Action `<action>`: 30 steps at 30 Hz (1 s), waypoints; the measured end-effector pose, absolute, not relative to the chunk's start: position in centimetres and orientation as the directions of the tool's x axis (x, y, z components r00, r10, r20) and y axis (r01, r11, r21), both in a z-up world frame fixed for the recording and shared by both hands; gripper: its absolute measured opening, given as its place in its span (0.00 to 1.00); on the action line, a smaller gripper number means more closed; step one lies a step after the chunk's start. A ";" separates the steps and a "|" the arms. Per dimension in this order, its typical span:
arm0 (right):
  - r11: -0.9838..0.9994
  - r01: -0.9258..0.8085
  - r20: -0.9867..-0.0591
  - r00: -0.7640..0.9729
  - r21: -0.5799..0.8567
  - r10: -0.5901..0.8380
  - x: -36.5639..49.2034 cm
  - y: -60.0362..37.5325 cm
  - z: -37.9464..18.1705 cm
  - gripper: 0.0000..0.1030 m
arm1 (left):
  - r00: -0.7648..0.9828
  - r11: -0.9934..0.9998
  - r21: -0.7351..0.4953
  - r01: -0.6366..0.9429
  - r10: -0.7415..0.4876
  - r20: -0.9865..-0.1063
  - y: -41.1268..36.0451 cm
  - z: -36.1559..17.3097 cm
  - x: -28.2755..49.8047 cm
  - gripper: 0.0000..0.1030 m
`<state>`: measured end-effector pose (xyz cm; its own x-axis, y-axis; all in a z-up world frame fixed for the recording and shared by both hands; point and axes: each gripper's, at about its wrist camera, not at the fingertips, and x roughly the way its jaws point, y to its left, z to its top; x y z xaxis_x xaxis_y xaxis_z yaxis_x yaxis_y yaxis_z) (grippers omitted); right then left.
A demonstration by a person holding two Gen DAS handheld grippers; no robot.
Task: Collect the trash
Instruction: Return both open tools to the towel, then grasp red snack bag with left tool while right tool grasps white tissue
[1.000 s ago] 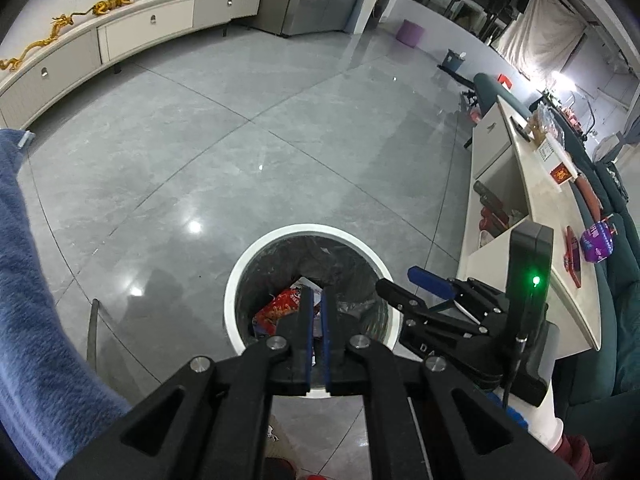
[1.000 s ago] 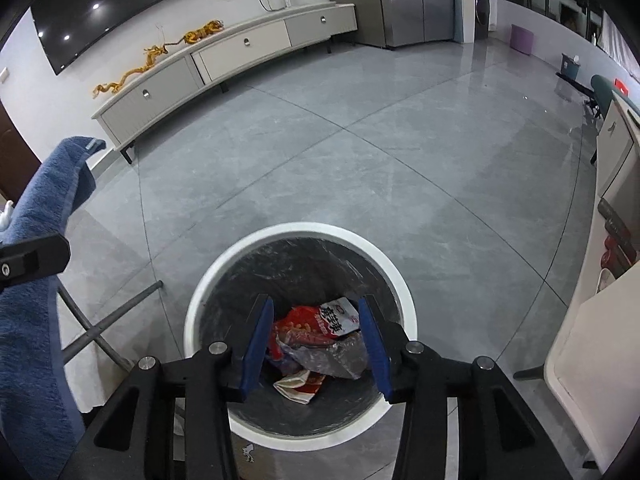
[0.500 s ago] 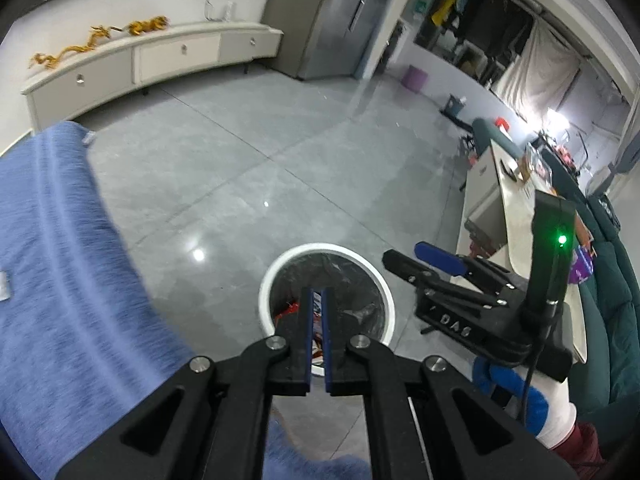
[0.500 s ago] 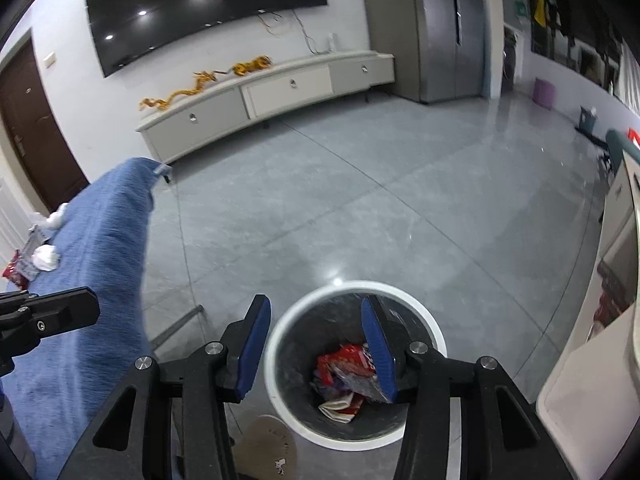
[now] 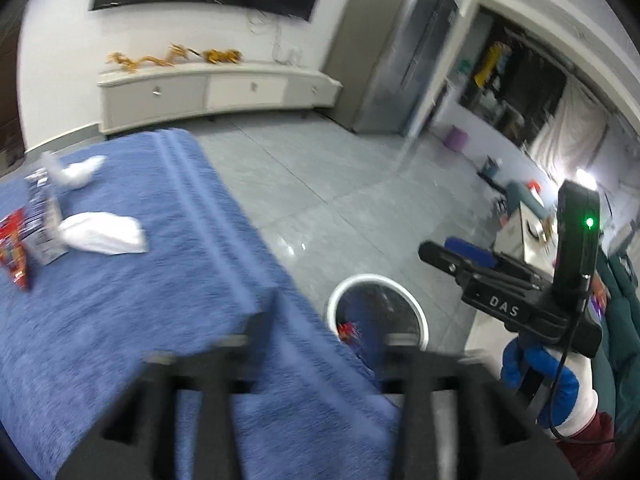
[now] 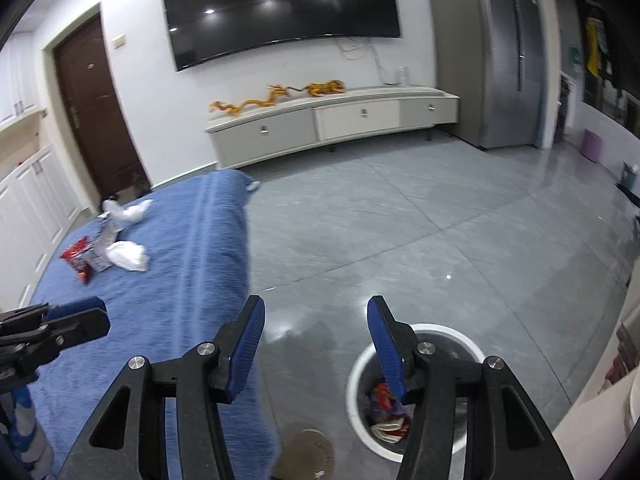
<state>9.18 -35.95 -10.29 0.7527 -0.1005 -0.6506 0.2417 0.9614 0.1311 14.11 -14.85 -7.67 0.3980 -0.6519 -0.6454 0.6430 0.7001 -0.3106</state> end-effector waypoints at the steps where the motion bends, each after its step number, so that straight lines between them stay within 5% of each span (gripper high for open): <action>1: 0.966 0.225 -0.651 0.754 0.126 -0.091 9.5 -35.1 -10.1 0.49 | 0.443 0.717 -0.310 0.624 -0.652 -0.616 -13.4 -7.3 13.9 0.61; 21: 0.992 0.022 -0.679 0.731 0.121 0.067 15.6 -26.3 -10.5 0.49 | 0.576 0.880 -0.335 0.337 -0.474 -0.666 4.1 -10.8 19.9 0.61; 30: 0.978 -0.178 -0.719 0.666 0.107 0.200 22.3 -21.0 -12.1 0.52 | 0.579 0.877 -0.440 0.192 -0.464 -0.671 9.8 -13.3 27.5 0.61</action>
<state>22.34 -20.97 -12.12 0.6659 0.1997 -0.7188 -0.1782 0.9782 0.1067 27.49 9.85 -13.35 0.5786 -0.4639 -0.6709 0.1923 0.8769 -0.4405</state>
